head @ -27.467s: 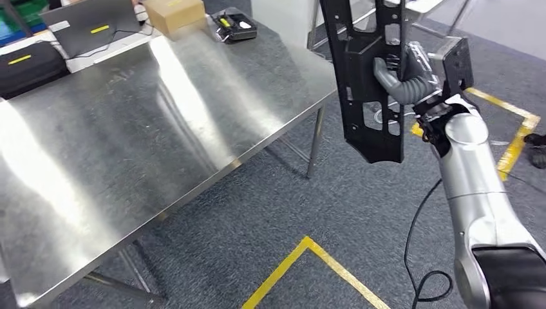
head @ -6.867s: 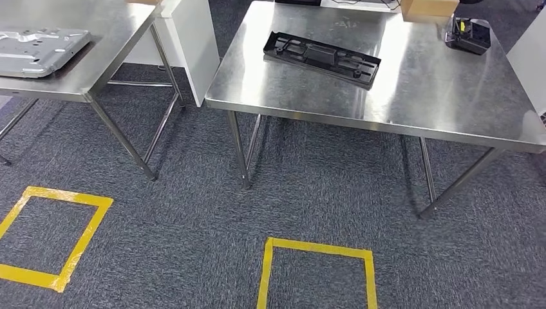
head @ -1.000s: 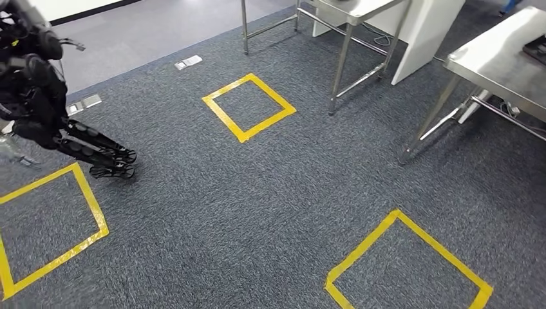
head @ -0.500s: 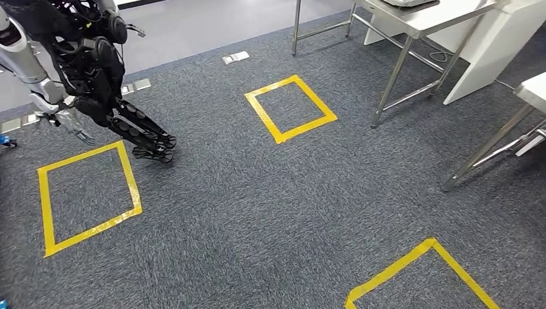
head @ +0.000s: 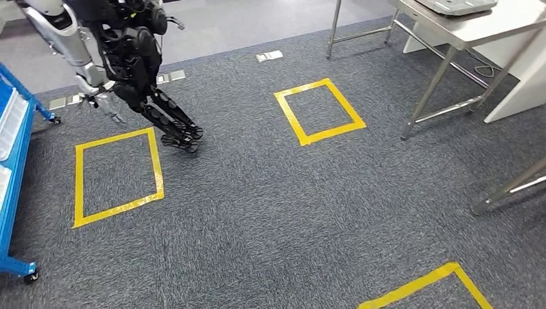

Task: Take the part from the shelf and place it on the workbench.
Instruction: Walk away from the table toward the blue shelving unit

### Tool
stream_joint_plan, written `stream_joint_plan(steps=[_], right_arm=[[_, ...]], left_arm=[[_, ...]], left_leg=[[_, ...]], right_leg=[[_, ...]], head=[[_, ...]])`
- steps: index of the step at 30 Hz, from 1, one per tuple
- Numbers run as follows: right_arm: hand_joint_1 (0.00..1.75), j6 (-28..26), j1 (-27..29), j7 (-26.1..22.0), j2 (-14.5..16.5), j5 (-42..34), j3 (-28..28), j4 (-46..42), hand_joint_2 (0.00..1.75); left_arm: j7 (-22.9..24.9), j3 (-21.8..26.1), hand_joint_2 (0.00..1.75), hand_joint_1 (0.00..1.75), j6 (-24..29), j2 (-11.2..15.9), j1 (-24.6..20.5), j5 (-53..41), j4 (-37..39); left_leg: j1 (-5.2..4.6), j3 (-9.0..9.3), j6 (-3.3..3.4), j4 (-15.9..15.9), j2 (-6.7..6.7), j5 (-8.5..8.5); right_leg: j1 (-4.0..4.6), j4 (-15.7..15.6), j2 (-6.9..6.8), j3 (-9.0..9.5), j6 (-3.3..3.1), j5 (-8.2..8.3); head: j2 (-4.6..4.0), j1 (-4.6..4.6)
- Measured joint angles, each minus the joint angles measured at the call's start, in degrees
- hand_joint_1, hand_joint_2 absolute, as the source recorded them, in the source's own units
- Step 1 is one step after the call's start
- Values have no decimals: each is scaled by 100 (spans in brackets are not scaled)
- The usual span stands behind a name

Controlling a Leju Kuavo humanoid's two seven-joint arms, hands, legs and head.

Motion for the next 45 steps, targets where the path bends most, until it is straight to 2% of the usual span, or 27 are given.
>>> stream_joint_plan(steps=[1,3,5,7,9,10,11,13,14,16,18,20,22,24,25,26,27,29,31,33,34,36,38,40,41,43,45], right_arm=[[0,14,-7,-2,-3,50,31,1,0],[0,38,-40,14,-12,142,99,2,0],[0,44,-65,48,-27,193,151,8,0],[0,44,-54,80,-48,213,183,18,0],[0,44,-30,99,-71,217,207,27,0],[0,43,-22,103,-81,216,213,31,0],[0,40,-20,104,-88,215,215,33,0],[0,30,-20,104,-97,217,217,36,0],[0,24,-20,104,-97,222,219,39,0],[0,9,-21,101,-94,238,226,46,0],[0,-4,-27,91,-86,265,238,48,0],[0,-10,-30,84,-77,300,251,48,0],[0,-16,-21,85,-77,321,256,48,0],[0,-26,-11,93,-81,319,255,49,0],[0,-34,-12,99,-80,313,255,50,0],[0,-44,-17,106,-77,305,254,50,0],[0,-56,-23,111,-68,297,254,50,0],[0,-76,-32,119,-48,287,254,50,0],[0,-89,-34,121,-34,284,254,50,0],[0,-97,-52,126,-22,283,254,50,0],[0,-101,-65,128,-17,282,254,50,0],[0,-110,-72,131,-4,278,254,51,0],[0,-122,-42,131,4,261,249,52,0],[0,-137,-6,131,8,239,244,54,0],[0,-149,4,131,9,233,242,55,0],[0,-181,9,134,13,231,240,55,0],[0,-211,5,147,25,237,238,58,0]], left_arm=[[5,16,0,0,18,-10,-7,-1,-1],[33,62,0,0,26,-45,-3,11,0],[73,100,0,0,-5,-88,4,42,1],[101,131,0,0,-51,-126,0,62,1],[112,159,0,0,-97,-154,1,63,1],[116,167,0,0,-129,-163,6,62,1],[121,174,0,0,-171,-166,11,60,1],[132,180,0,0,-261,-167,15,55,0],[135,184,0,0,-295,-165,14,54,-1],[137,197,0,0,-327,-164,18,50,-2],[123,213,0,0,-331,-170,35,39,-2],[97,221,0,0,-328,-186,49,-1,-2],[71,222,0,0,-335,-204,37,-44,-2],[52,222,0,0,-364,-213,27,-64,-2],[46,222,0,0,-383,-215,28,-73,-2],[41,222,0,0,-406,-217,34,-89,-2],[37,222,0,0,-429,-217,39,-112,-2],[27,222,0,0,-461,-209,30,-150,-5],[16,222,0,0,-474,-201,2,-158,-11],[8,222,0,0,-481,-197,-7,-165,-14],[5,222,0,0,-490,-196,-2,-170,-15],[5,223,0,0,-520,-191,1,-186,-15],[7,223,0,0,-562,-191,-5,-225,-15],[7,222,0,0,-587,-193,-1,-256,-15],[7,222,0,0,-589,-195,3,-259,-15],[7,222,0,0,-589,-198,9,-282,-15],[12,222,0,0,-587,-199,2,-330,-15]], left_leg=[[-23,46,36,-94,30,11],[-22,60,106,-155,-86,59],[4,114,180,-285,-196,146],[10,137,225,-351,-313,198],[7,122,234,-347,-462,206],[6,123,231,-344,-539,206],[8,128,224,-338,-614,204],[11,132,188,-299,-752,185],[1,120,153,-262,-813,163],[-13,80,76,-210,-904,129],[4,52,14,-194,-957,125],[20,-43,-33,-3,-776,0],[27,-362,-72,651,-490,-365],[46,-759,-100,1423,-395,-678],[52,-855,-102,1594,-382,-691],[54,-829,-95,1532,-364,-593],[52,-679,-78,1240,-322,-415],[19,-213,-10,393,-55,-85],[-29,31,53,-57,116,16],[-56,34,106,-107,2,31],[-47,57,135,-155,-56,63],[-13,109,200,-266,-178,140],[3,111,226,-303,-313,171],[3,104,224,-300,-477,171],[5,112,221,-297,-559,169],[14,131,191,-274,-713,153],[-1,106,119,-199,-848,110]], right_leg=[[5,-7,-48,30,32,-9],[7,-27,-114,67,100,-17],[3,163,60,8,128,-143],[-30,796,353,-282,101,-449],[-58,1473,467,-630,115,-689],[-69,1576,484,-697,159,-687],[-82,1440,501,-649,222,-581],[-133,677,653,-325,348,-215],[-146,321,747,-183,366,-67],[-138,9,858,-59,306,41],[-119,10,758,-40,200,58],[-135,-7,651,-21,112,82],[-119,-15,513,-18,36,78],[-80,-15,358,-22,-7,60],[-64,-15,285,-28,-19,50],[-54,-15,221,-29,-26,37],[-47,-15,157,-23,-29,20],[-17,-13,47,29,-7,-21],[10,-12,-50,74,42,-57],[15,-33,-152,123,102,-74],[9,-19,-117,137,129,-94],[-2,255,155,33,138,-259],[-35,993,436,-334,101,-590],[-58,1631,491,-690,128,-776],[-72,1659,499,-731,181,-723],[-124,1019,597,-486,326,-355],[-173,287,809,-214,379,-30]], head=[[0,5],[0,6],[0,14],[0,28],[0,36],[0,38],[0,39],[0,43],[0,47],[0,49],[0,43],[0,27],[0,4],[0,-5],[0,-6],[0,-5],[0,-5],[0,-4],[0,2],[0,5],[0,7],[0,16],[0,26],[0,33],[0,34],[0,37],[0,46]])
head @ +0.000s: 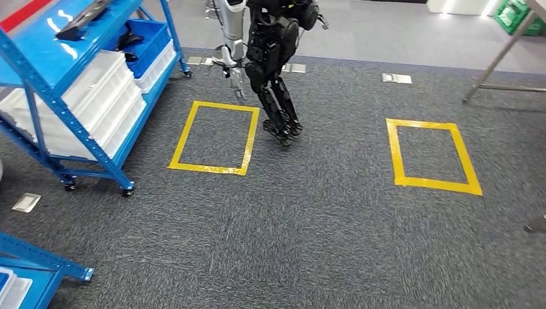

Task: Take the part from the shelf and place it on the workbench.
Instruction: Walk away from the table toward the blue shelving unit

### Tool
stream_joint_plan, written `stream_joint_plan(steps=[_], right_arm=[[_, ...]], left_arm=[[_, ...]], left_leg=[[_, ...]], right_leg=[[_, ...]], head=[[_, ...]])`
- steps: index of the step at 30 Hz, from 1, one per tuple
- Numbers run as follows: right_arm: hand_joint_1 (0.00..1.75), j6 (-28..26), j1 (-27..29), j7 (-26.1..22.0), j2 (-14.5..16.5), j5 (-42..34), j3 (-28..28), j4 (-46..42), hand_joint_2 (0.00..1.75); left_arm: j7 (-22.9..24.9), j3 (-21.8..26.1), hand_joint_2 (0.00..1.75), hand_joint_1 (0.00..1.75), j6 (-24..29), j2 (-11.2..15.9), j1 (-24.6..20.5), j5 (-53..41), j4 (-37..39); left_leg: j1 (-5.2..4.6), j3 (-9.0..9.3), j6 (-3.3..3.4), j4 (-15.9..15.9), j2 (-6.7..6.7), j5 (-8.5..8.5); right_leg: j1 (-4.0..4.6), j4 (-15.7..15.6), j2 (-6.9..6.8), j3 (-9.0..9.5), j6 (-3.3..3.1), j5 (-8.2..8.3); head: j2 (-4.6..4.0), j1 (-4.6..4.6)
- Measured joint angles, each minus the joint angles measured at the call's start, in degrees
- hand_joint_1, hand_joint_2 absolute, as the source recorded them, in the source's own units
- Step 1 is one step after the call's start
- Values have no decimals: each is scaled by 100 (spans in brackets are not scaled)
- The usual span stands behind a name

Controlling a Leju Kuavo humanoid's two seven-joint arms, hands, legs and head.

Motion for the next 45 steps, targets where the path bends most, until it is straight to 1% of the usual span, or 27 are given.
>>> stream_joint_plan(steps=[2,4,6,8,10,11,12,14,16,17,19,21,23,25,26,27,29,30,32,34,36,38,40,41,42,43,45], right_arm=[[0,-22,-13,14,16,8,-3,4,0],[0,-39,-33,21,33,15,-3,5,0],[0,-48,-36,23,45,25,-3,5,0],[0,-54,-18,23,46,36,-4,5,0],[0,-60,-2,26,47,50,-5,5,0],[0,-64,-3,29,50,58,-5,5,0],[0,-69,-7,36,56,67,-5,5,0],[0,-84,-18,54,74,82,-5,5,0],[0,-98,-27,67,88,98,-5,5,0],[0,-103,-35,73,92,107,-4,5,0],[0,-108,-65,87,102,133,-2,5,0],[0,-114,-87,99,107,163,2,5,0],[0,-116,-74,109,104,174,3,7,0],[0,-116,-52,119,104,173,2,9,0],[0,-116,-44,122,101,173,1,9,0],[0,-116,-40,125,95,174,1,9,0],[0,-119,-39,126,84,178,1,10,0],[0,-121,-41,126,85,179,1,13,0],[0,-137,-49,126,93,180,2,21,0],[0,-171,-61,126,101,173,1,26,0],[0,-213,-64,126,105,166,-1,28,0],[0,-241,-50,125,106,164,-1,29,0],[0,-253,-31,123,106,160,-2,30,0],[0,-257,-30,122,107,156,-3,31,0],[0,-259,-34,119,108,153,-4,31,0],[0,-260,-41,115,110,151,-4,31,0],[0,-265,-55,108,115,150,-4,31,0]], left_arm=[[15,0,0,0,0,-1,-5,-31,0],[33,1,0,0,0,-2,7,-33,1],[44,1,0,0,2,-3,6,-33,1],[50,0,0,0,-4,-3,-10,-34,0],[56,0,0,0,-25,-7,-14,-37,1],[62,0,0,0,-36,-9,-10,-39,1],[71,1,0,0,-42,-10,-5,-41,2],[91,2,0,0,-42,-11,-6,-46,2],[111,2,0,0,-30,-13,-27,-51,1],[122,2,0,0,-19,-16,-37,-60,1],[144,3,0,0,9,-25,-41,-91,1],[156,4,0,0,29,-41,-42,-122,1],[156,4,0,0,33,-66,-56,-134,0],[156,4,0,0,30,-87,-66,-138,0],[156,4,0,0,30,-97,-65,-138,0],[157,4,0,0,30,-102,-62,-138,0],[157,4,0,0,27,-109,-60,-138,0],[156,4,0,0,23,-109,-61,-138,0],[154,5,0,0,-1,-106,-62,-138,1],[154,7,0,0,-27,-104,-44,-138,2],[154,9,0,0,-45,-102,-29,-145,2],[153,10,0,0,-60,-101,-38,-162,2],[150,9,0,0,-68,-102,-46,-199,2],[149,9,0,0,-69,-103,-45,-217,2],[151,10,0,0,-68,-103,-41,-232,2],[157,10,0,0,-66,-103,-38,-238,2],[174,11,0,0,-61,-102,-44,-254,2]], left_leg=[[-8,-47,-74,49,-98,-32],[26,-76,-126,68,-129,-40],[41,-198,-169,328,113,-210],[44,-543,-198,1040,402,-599],[55,-893,-209,1722,465,-849],[55,-933,-205,1790,478,-812],[55,-843,-192,1611,502,-668],[35,-419,-140,805,688,-299],[-7,-123,-89,240,858,-133],[-32,-94,-70,169,877,-133],[-33,-91,-20,122,758,-91],[-5,-51,43,25,650,-22],[7,-38,80,-23,538,17],[6,-53,84,-21,394,23],[7,-53,82,-19,317,25],[11,-45,76,-14,239,25],[22,-35,37,18,89,13],[15,-44,0,50,23,-4],[-5,-83,-68,92,-71,-28],[3,-116,-113,97,-129,-22],[25,-193,-153,251,64,-128],[37,-470,-194,844,371,-472],[49,-859,-221,1619,475,-800],[51,-959,-221,1803,484,-826],[50,-947,-210,1767,497,-743],[45,-811,-186,1499,528,-570],[6,-374,-109,683,732,-222]], right_leg=[[13,-208,69,65,-85,76],[18,-208,-36,90,-190,96],[13,-220,-152,108,-274,114],[50,-224,-299,107,-334,102],[89,-222,-459,104,-366,81],[102,-222,-532,104,-377,71],[110,-222,-598,105,-386,59],[129,-222,-715,134,-387,29],[163,-222,-810,182,-348,-4],[173,-225,-854,207,-323,-13],[179,-226,-912,225,-270,-28],[172,-14,-717,149,-254,-161],[143,631,-421,-149,-289,-471],[120,1318,-326,-501,-283,-717],[109,1433,-315,-568,-243,-719],[93,1294,-305,-513,-181,-613],[29,515,-176,-164,-44,-247],[10,144,-79,-6,-19,-98],[6,-168,37,123,-72,9],[24,-162,-53,133,-175,29],[23,-175,-158,141,-255,53],[43,-185,-290,136,-327,55],[78,-182,-450,125,-375,40],[91,-182,-528,121,-389,33],[102,-181,-599,122,-399,25],[111,-182,-661,135,-405,15],[142,-180,-774,173,-398,-14]], head=[[0,3],[0,-5],[0,-27],[0,-49],[0,-52],[0,-52],[0,-52],[0,-52],[0,-50],[0,-48],[0,-48],[0,-40],[0,-24],[0,-13],[0,-12],[0,-10],[0,-5],[0,4],[0,10],[0,-5],[0,-23],[0,-38],[0,-42],[0,-42],[0,-41],[0,-41],[0,-40]])
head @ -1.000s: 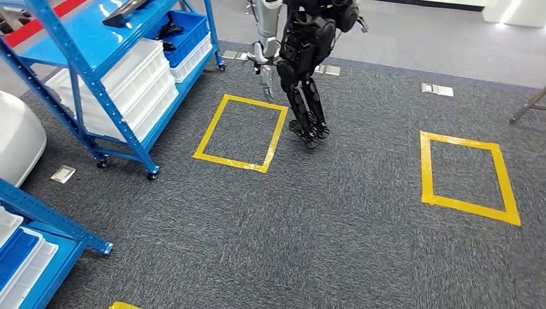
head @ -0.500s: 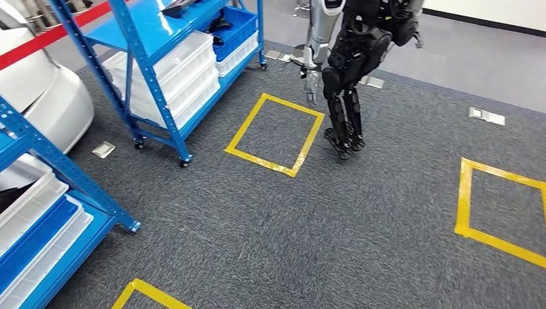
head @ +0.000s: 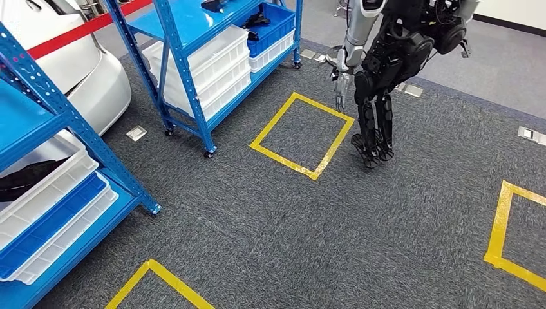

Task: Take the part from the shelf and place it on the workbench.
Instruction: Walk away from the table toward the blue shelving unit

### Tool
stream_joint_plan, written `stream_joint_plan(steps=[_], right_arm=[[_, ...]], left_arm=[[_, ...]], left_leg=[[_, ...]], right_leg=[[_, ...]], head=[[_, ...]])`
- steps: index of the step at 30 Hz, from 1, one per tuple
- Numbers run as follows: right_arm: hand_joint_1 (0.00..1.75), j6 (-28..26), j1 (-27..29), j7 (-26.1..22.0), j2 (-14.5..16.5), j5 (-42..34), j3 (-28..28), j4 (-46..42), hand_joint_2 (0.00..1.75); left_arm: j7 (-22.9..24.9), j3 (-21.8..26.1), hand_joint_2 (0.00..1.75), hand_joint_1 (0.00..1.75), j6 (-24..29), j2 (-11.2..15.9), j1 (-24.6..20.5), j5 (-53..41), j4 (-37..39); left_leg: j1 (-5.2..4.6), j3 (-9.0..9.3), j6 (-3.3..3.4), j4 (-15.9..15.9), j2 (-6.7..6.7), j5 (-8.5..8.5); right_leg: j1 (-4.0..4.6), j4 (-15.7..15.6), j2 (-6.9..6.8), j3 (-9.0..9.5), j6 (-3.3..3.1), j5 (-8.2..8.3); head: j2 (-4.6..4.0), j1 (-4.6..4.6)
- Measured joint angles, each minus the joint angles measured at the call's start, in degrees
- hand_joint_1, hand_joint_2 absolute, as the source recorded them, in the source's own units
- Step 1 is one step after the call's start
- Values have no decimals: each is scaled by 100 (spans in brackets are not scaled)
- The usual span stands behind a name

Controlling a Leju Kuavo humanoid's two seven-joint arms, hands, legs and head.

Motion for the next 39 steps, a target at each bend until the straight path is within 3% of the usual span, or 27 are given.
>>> stream_joint_plan(steps=[2,5,7,9,11,13,15,16,18,20,21,23,25,27,28,29,30,32,34,36,37,39], right_arm=[[0,-7,-10,-3,4,0,-1,0,0],[0,-10,-45,-6,10,0,-1,0,0],[0,-10,-53,-7,8,3,-1,1,0],[0,-10,-35,-7,-1,2,-2,2,0],[0,-6,-14,-5,-11,-2,-3,3,0],[0,5,-5,-4,-27,-5,-5,4,0],[0,22,-8,-9,-39,-6,-5,4,0],[0,34,-9,-15,-40,-6,-5,5,0],[0,55,-16,-35,-39,-3,-4,8,0],[0,78,-32,-50,-35,6,-4,9,0],[0,87,-39,-55,-32,10,-4,9,0],[0,98,-39,-63,-31,14,-5,9,0],[0,99,-17,-68,-33,15,-5,9,0],[0,99,1,-69,-34,16,-5,10,0],[0,104,0,-73,-35,20,-5,11,0],[0,110,-5,-79,-34,25,-5,10,0],[0,123,-12,-88,-34,29,-5,10,0],[0,150,-20,-113,-34,33,-5,10,0],[0,174,-30,-141,-38,27,-5,10,0],[0,193,-52,-172,-38,3,-5,10,0],[0,200,-62,-186,-39,-15,-5,11,0],[0,196,-60,-206,-40,-55,-9,11,0]], left_arm=[[13,3,0,0,5,2,-23,-32,-1],[17,20,0,0,18,0,-26,-74,-1],[17,34,0,0,38,-8,-26,-77,-2],[17,41,0,0,45,-20,-36,-77,-2],[17,43,0,0,29,-34,-39,-78,-1],[21,44,0,0,8,-43,-35,-79,0],[34,45,0,0,-6,-48,-34,-80,0],[46,45,0,0,-10,-48,-35,-81,0],[79,46,0,0,-12,-47,-39,-83,-1],[109,49,0,0,-5,-47,-31,-83,-1],[118,55,0,0,-1,-46,-24,-83,0],[124,68,0,0,6,-45,-19,-83,0],[124,75,0,0,9,-44,-33,-83,0],[124,77,0,0,9,-43,-40,-84,0],[126,79,0,0,9,-44,-38,-84,0],[127,81,0,0,9,-44,-34,-84,0],[129,83,0,0,8,-45,-30,-83,0],[131,86,87,0,8,-45,-40,-84,0],[131,87,175,0,-12,-45,-59,-99,0],[123,87,175,0,-51,-41,-59,-151,0],[109,87,175,0,-79,-39,-55,-179,0],[65,87,175,0,-144,-34,-57,-220,0]], left_leg=[[-59,229,64,-457,143,115],[-78,262,132,-577,-6,152],[-37,348,193,-721,-126,238],[-13,379,229,-780,-246,282],[-11,370,232,-775,-405,285],[0,377,216,-757,-564,278],[14,379,179,-720,-682,258],[13,374,148,-688,-728,240],[0,347,71,-638,-819,199],[3,314,6,-627,-894,193],[12,295,-17,-602,-850,182],[21,178,-63,-363,-603,26],[28,-142,-102,281,-336,-326],[46,-520,-129,993,-270,-584],[51,-595,-131,1112,-253,-565],[52,-537,-125,975,-226,-431],[48,-354,-105,614,-163,-227],[15,71,-40,-200,106,80],[-33,244,19,-538,237,136],[-38,251,71,-578,99,162],[-27,275,98,-628,39,196],[10,323,158,-723,-91,266]], right_leg=[[26,0,-102,25,39,-29],[34,-22,-207,68,118,-51],[36,240,32,-23,130,-202],[5,919,355,-358,104,-500],[-27,1501,450,-685,144,-668],[-62,1355,475,-661,266,-496],[-110,694,560,-373,385,-167],[-127,399,657,-248,409,-55],[-129,16,781,-97,368,75],[-107,-20,726,-71,256,92],[-114,-23,674,-58,211,107],[-134,-34,558,-47,124,127],[-114,-37,428,-52,68,117],[-89,-36,272,-59,43,99],[-81,-35,194,-62,33,90],[-78,-35,129,-60,29,79],[-76,-36,68,-53,30,64],[-50,-38,-40,-10,62,24],[-26,-43,-142,49,119,-12],[-15,-59,-227,93,179,-32],[-17,-26,-161,96,204,-58],[-21,347,155,-72,211,-260]], head=[[0,5],[0,10],[0,20],[0,35],[0,46],[0,49],[0,50],[0,51],[0,52],[0,53],[0,50],[0,20],[0,-11],[0,-14],[0,-14],[0,-14],[0,-14],[0,-11],[0,-7],[0,-4],[0,3],[0,20]])
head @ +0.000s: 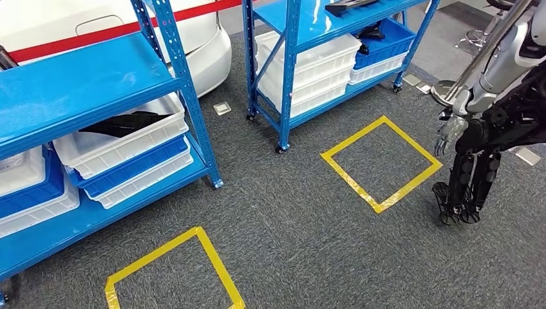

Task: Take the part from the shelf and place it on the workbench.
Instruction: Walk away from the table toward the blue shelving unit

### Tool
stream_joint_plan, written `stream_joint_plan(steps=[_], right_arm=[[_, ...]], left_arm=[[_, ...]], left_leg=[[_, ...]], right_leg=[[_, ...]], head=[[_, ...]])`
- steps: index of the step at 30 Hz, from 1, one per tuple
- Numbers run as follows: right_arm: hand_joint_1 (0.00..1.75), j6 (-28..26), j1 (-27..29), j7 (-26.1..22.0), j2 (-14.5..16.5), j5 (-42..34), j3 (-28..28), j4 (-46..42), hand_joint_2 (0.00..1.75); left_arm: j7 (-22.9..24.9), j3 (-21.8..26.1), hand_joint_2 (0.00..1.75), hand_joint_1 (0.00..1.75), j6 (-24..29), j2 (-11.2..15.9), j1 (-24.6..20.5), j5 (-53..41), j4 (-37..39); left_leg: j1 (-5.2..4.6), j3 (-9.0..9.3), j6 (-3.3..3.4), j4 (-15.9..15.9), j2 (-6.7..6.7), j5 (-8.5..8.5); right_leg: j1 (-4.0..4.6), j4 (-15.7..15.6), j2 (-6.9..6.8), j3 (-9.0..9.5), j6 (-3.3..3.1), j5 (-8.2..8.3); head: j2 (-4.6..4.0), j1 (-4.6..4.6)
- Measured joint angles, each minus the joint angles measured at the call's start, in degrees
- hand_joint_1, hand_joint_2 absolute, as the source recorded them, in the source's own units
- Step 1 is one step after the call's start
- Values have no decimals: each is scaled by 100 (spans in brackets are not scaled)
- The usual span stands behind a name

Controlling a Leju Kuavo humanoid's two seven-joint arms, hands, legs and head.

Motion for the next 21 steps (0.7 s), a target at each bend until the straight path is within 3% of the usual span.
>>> stream_joint_plan(steps=[2,4,5,7,8,10,12,13,15,16,18,20,21], right_arm=[[0,-16,31,-11,2,-27,-11,1,0],[0,-26,60,-27,-2,-20,-21,2,0],[0,-25,65,-34,-9,-7,-22,2,0],[0,-10,66,-48,-27,22,-22,2,0],[0,1,64,-52,-34,31,-21,2,0],[0,16,67,-54,-38,46,-19,2,0],[0,22,65,-54,-37,53,-19,2,0],[0,24,60,-55,-37,55,-19,2,0],[0,25,53,-58,-38,60,-19,2,0],[0,26,57,-60,-40,62,-18,2,0],[0,26,76,-60,-44,62,-18,2,0],[0,26,77,-60,-44,61,-18,2,0],[0,26,70,-60,-43,61,-18,2,0]], left_arm=[[-40,0,175,0,-57,6,-7,-36,0],[-57,1,175,0,-74,9,-4,-59,0],[-56,1,175,0,-70,9,0,-62,0],[-51,2,175,0,-50,4,7,-61,0],[-49,3,175,0,-38,2,7,-60,0],[-48,4,175,0,-13,0,2,-60,0],[-47,8,175,0,-1,0,15,-60,0],[-47,10,175,0,3,1,27,-60,1],[-46,15,175,0,11,2,35,-59,1],[-46,15,175,0,15,2,30,-59,1],[-46,15,175,0,17,2,22,-57,0],[-46,15,175,0,17,2,27,-57,0],[-46,15,175,0,17,2,32,-57,0]], left_leg=[[-1,-5,25,-13,-151,14],[-1,-6,25,-8,-330,12],[3,2,18,-3,-418,8],[16,18,-16,21,-575,-12],[10,16,-49,49,-644,-31],[-4,-12,-117,93,-744,-62],[5,-38,-168,106,-829,-69],[15,-58,-188,138,-791,-92],[21,-214,-230,472,-538,-304],[22,-379,-251,808,-365,-490],[35,-779,-281,1567,-198,-810],[44,-919,-284,1780,-149,-773],[43,-810,-272,1547,-113,-603]], right_leg=[[-24,766,256,-391,-33,-321],[-40,1224,301,-663,18,-420],[-50,1118,313,-638,78,-317],[-100,366,462,-325,207,65],[-114,-5,574,-177,230,220],[-124,-353,707,-41,175,347],[-124,-354,610,-18,72,352],[-132,-356,558,2,35,359],[-151,-370,434,10,-45,368],[-135,-372,366,13,-74,362],[-104,-370,206,13,-118,338],[-91,-369,56,26,-142,316],[-90,-369,-6,45,-143,302]], head=[[0,12],[0,18],[0,19],[0,25],[0,32],[0,40],[0,34],[0,31],[0,5],[0,-8],[0,-21],[0,-21],[0,-22]])
